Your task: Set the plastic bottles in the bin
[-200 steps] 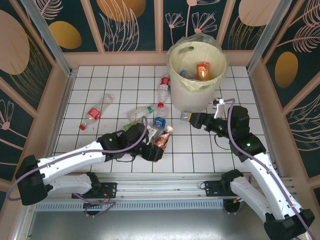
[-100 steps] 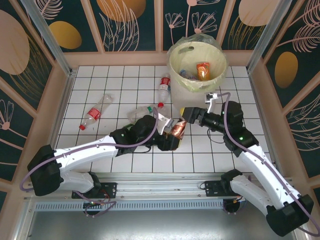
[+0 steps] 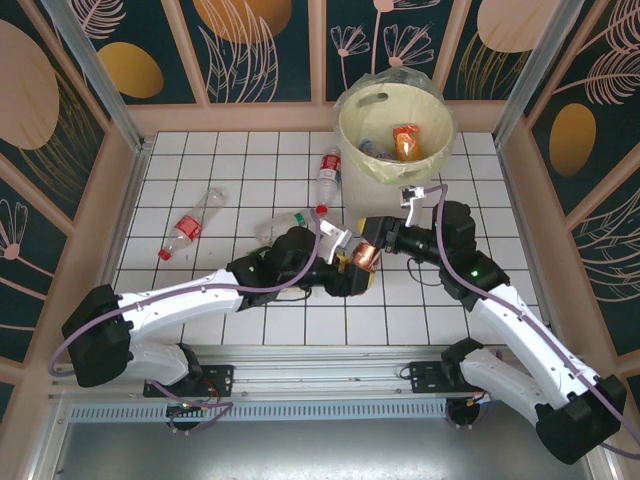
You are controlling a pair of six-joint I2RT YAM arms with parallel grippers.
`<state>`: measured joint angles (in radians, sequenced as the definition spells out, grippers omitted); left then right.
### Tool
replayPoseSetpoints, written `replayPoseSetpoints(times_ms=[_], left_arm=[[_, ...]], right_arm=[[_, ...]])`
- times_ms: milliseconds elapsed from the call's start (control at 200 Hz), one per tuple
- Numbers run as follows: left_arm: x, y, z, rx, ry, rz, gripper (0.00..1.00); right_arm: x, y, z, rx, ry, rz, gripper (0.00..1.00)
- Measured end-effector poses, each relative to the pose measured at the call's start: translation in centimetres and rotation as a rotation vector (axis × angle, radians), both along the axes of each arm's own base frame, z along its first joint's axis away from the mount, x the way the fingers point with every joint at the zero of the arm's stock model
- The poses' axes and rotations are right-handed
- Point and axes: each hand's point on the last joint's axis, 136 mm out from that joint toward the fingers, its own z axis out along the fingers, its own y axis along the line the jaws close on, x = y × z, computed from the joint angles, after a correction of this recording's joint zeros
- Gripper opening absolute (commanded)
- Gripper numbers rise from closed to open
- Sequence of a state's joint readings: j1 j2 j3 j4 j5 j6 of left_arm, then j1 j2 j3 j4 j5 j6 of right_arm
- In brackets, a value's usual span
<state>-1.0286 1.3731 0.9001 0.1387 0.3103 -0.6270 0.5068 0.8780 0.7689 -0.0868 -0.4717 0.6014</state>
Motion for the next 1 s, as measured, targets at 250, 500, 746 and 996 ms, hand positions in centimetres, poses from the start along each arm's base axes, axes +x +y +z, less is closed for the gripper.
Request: replayPoseSetpoints(times_ms=[250,500,746,996], left_arm=[[0.6,-0.7,1.4,-0.047,-0.022,0.009,0.99],[1.0,0.1,4.2,-0.089,-0.155,0.025,0.99],[1.1,3.6,11.6,-0.183,-0.420,0.102,0.99],[1.9,5.6,13.8,-0.191,-0.536,0.192,0.99]], right_arm=[[0.8,-0.7,2.6,-0.028,-0.073,-0.048,0.37],[2.8,-2.4,10.2,-0.094,-0.293,-0.169,0.38],[6.2,-5.1,16.6,-0.215,-0.505,-0.365,0.38],[12.2,-9.7,18.9,-0.344,-0.571,-0.581,0.38]])
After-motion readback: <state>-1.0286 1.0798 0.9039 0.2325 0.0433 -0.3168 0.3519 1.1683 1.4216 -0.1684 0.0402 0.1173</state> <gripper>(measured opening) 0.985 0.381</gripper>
